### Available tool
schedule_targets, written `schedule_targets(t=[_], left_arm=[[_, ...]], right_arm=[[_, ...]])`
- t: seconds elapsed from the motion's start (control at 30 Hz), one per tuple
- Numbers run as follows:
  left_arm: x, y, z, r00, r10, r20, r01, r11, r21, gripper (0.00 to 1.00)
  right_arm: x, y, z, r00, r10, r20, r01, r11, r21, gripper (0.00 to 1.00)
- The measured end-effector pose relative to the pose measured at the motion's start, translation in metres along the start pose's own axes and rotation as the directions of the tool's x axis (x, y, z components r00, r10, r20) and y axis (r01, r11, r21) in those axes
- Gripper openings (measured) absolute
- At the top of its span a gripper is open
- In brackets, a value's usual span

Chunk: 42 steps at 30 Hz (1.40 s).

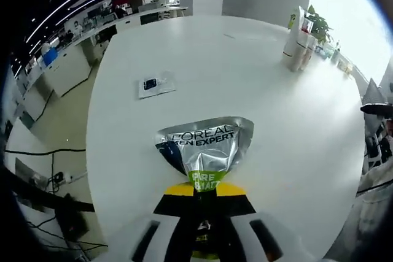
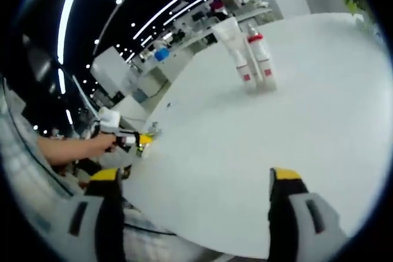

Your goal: Arrange the skincare products in the storage area until every visible bottle or jar stands upright without overlapping.

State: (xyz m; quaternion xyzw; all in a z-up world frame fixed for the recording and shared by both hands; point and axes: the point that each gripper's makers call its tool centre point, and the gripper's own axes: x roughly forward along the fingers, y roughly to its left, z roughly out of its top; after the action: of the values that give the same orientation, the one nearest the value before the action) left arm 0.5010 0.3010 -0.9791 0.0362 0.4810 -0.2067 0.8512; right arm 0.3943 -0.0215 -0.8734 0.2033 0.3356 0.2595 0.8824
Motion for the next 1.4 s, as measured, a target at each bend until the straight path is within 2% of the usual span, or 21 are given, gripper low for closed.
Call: schedule_targets(t=[0.03, 0.13, 0.2, 0.3, 0.37, 0.43, 0.53, 0.57, 0.63, 0.73, 0.83, 0.93, 1.1, 1.2, 1.27, 1.33, 1.4], left_arm=[[0.000, -0.012, -0.001, 0.998, -0.057, -0.009, 0.057, 0.998, -0.031, 0.05], [-0.009, -0.025, 0.006, 0.996, -0.081, 0.030, 0.083, 0.995, -0.051, 0.05], [-0.016, -0.045, 0.014, 0.988, -0.132, 0.079, 0.139, 0.987, -0.085, 0.05], [-0.027, -0.071, 0.020, 0.979, -0.171, 0.113, 0.178, 0.983, -0.052, 0.05], [-0.037, -0.097, 0.026, 0.966, -0.219, 0.141, 0.220, 0.975, 0.005, 0.05], [-0.045, -0.113, 0.029, 0.961, -0.236, 0.143, 0.230, 0.971, 0.059, 0.05], [-0.066, -0.141, 0.038, 0.940, -0.286, 0.186, 0.266, 0.956, 0.127, 0.05], [-0.071, -0.148, 0.040, 0.938, -0.290, 0.192, 0.267, 0.954, 0.139, 0.05], [-0.081, -0.161, 0.044, 0.928, -0.307, 0.212, 0.271, 0.945, 0.184, 0.05], [-0.096, -0.181, 0.050, 0.908, -0.340, 0.245, 0.303, 0.937, 0.176, 0.05], [-0.102, -0.195, 0.051, 0.889, -0.375, 0.264, 0.347, 0.926, 0.145, 0.06], [-0.105, -0.203, 0.049, 0.889, -0.372, 0.267, 0.345, 0.927, 0.145, 0.06], [-0.113, -0.208, 0.050, 0.888, -0.360, 0.285, 0.329, 0.932, 0.152, 0.06], [-0.114, -0.210, 0.049, 0.891, -0.355, 0.283, 0.319, 0.933, 0.164, 0.06], [-0.114, -0.210, 0.049, 0.892, -0.353, 0.282, 0.317, 0.934, 0.167, 0.07], [-0.113, -0.210, 0.046, 0.902, -0.336, 0.271, 0.294, 0.938, 0.184, 0.07], [-0.113, -0.210, 0.044, 0.905, -0.328, 0.270, 0.285, 0.940, 0.188, 0.07]], right_arm=[[0.001, 0.002, 0.002, 1.000, 0.007, 0.001, -0.007, 1.000, -0.004, 0.99], [0.004, 0.011, 0.014, 0.999, 0.032, 0.021, -0.032, 0.999, -0.014, 0.99], [0.009, 0.018, 0.021, 0.998, 0.054, 0.033, -0.054, 0.999, -0.010, 0.99], [0.019, 0.035, 0.030, 0.993, 0.113, 0.037, -0.113, 0.994, -0.006, 0.95], [0.029, 0.058, 0.034, 0.981, 0.193, 0.024, -0.193, 0.981, 0.010, 0.89], [0.036, 0.072, 0.038, 0.973, 0.228, 0.027, -0.229, 0.973, 0.018, 0.89], [0.047, 0.096, 0.040, 0.956, 0.294, 0.012, -0.294, 0.952, 0.082, 0.88], [0.052, 0.105, 0.038, 0.950, 0.312, -0.009, -0.309, 0.945, 0.106, 0.88], [0.058, 0.122, 0.039, 0.936, 0.353, -0.008, -0.348, 0.927, 0.139, 0.87], [0.063, 0.138, 0.046, 0.920, 0.391, 0.028, -0.389, 0.900, 0.199, 0.85], [0.069, 0.141, 0.053, 0.922, 0.384, 0.055, -0.386, 0.895, 0.222, 0.83], [0.074, 0.144, 0.059, 0.921, 0.381, 0.077, -0.387, 0.883, 0.263, 0.76], [0.076, 0.145, 0.065, 0.916, 0.385, 0.109, -0.400, 0.862, 0.311, 0.49], [0.078, 0.143, 0.061, 0.922, 0.374, 0.096, -0.385, 0.867, 0.318, 0.37], [0.078, 0.142, 0.061, 0.922, 0.374, 0.099, -0.385, 0.861, 0.332, 0.26], [0.080, 0.141, 0.058, 0.924, 0.373, 0.090, -0.379, 0.853, 0.358, 0.25], [0.080, 0.142, 0.056, 0.925, 0.370, 0.086, -0.374, 0.850, 0.372, 0.24]])
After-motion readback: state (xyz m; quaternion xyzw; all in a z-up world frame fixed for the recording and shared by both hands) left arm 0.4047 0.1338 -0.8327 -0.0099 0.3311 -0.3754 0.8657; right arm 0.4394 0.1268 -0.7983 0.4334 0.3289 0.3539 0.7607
